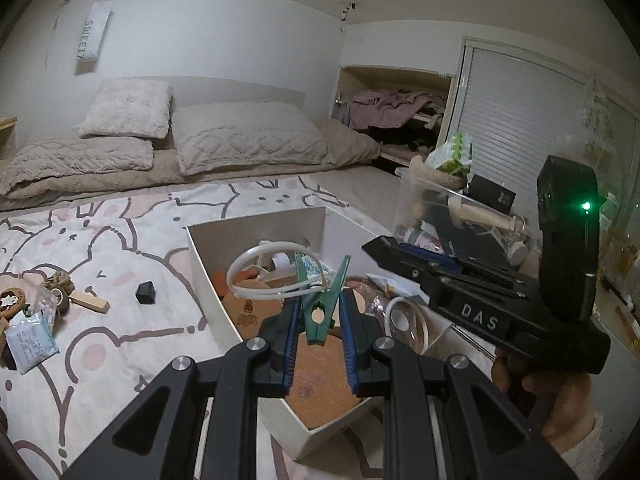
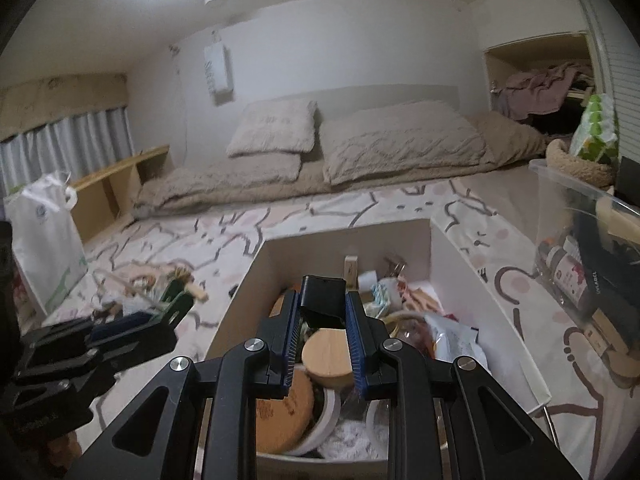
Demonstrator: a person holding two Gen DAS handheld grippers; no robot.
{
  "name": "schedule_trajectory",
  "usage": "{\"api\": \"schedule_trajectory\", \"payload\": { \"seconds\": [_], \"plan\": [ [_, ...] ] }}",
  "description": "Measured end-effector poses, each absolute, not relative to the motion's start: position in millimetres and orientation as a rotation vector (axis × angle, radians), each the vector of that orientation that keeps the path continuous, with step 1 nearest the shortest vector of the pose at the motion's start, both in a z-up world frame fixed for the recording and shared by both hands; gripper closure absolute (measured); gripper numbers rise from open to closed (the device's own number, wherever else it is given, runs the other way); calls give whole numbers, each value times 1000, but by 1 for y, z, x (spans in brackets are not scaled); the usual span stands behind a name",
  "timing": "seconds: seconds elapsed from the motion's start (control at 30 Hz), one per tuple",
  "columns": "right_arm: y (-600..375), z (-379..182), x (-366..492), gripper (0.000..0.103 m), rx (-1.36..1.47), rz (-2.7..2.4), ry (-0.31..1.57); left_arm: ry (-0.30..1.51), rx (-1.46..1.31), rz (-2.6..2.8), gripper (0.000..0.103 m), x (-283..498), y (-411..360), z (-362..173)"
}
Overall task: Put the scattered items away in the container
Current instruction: 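Carry green clip and black block in both tools over the white box, then open left tool to drop clip while right tool releases black block inside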
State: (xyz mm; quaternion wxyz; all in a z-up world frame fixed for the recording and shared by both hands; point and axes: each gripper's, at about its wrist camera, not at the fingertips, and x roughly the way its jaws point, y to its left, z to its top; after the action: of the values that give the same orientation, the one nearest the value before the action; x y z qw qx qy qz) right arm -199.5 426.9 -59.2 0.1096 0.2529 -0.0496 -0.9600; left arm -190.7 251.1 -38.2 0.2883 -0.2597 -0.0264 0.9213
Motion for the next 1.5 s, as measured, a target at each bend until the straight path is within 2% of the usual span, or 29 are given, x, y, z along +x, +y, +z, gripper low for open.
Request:
{"api": "schedule_trajectory", "payload": {
  "seconds": [0.13,0.3,0.77,1.4,1.43,1.47,1.5],
  "plan": [
    [429,-64,-198,79,816,-2796,-110,-71,-710,2452,84,-193,255,-40],
    [441,-67,-197,79,851,-2747,-196,-100,-749,2431,84,-198,258,-43],
    [455,-78,-204,79,960,-2789,-218,-84,-844,2408,84,-211,274,-52],
    [456,-79,-204,79,975,-2794,-213,51,-909,2524,84,-233,286,-66],
    [456,-80,-204,79,976,-2794,-213,53,-907,2531,82,-234,286,-66],
    [456,-80,-204,79,977,-2793,-213,51,-913,2534,77,-236,285,-67],
    [456,-80,-204,79,978,-2792,-212,41,-923,2540,48,-238,284,-69]
  ]
}}
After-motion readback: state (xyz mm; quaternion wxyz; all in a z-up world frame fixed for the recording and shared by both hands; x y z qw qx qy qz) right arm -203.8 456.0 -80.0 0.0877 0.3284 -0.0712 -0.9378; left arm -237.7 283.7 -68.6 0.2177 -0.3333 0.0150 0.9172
